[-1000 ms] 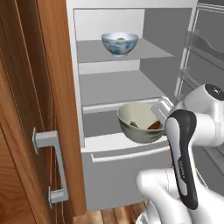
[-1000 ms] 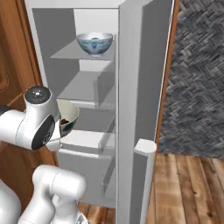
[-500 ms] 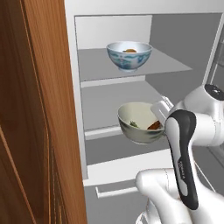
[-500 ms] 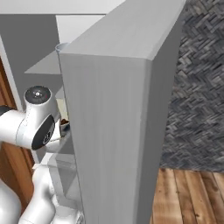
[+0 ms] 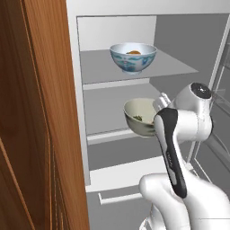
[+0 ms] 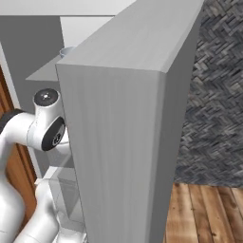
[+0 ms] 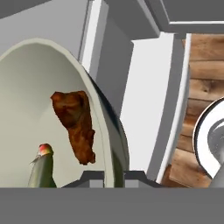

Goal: Place the bowl with the potato and avocado on the top shelf of the fridge. Place the bowl with the fish and chicken drumstick on the second highest shelf of the fridge.

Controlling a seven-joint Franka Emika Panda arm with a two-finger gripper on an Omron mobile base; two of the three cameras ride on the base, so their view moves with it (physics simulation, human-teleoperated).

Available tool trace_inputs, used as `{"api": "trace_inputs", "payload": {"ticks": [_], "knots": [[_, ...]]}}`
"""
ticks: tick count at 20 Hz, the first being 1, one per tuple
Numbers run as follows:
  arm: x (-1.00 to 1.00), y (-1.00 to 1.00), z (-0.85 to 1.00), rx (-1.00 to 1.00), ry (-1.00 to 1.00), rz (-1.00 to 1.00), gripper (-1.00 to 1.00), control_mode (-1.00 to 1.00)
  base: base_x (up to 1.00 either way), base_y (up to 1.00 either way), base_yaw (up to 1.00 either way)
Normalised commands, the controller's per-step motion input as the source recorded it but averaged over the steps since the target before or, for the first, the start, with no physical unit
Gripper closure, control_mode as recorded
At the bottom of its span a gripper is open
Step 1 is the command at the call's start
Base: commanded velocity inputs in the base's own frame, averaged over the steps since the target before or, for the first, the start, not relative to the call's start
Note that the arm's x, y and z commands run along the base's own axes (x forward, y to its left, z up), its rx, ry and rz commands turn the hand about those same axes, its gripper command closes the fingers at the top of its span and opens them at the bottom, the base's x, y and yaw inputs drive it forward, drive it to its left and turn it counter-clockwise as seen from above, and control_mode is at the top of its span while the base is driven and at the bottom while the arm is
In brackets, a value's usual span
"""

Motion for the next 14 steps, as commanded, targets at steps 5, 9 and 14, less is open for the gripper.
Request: {"api": "trace_inputs", "payload": {"ticks": [5,9,14], "knots": [[0.59,-0.07,-0.07,0.0,0.01,-0.17,1.0,-1.0,0.0,0.0,0.0],[0.53,-0.16,-0.32,0.05,0.03,-0.06,1.0,-1.0,0.0,0.0,0.0],[0.59,-0.07,-0.42,0.05,0.0,-0.01,1.0,-1.0,0.0,0.0,0.0]]}}
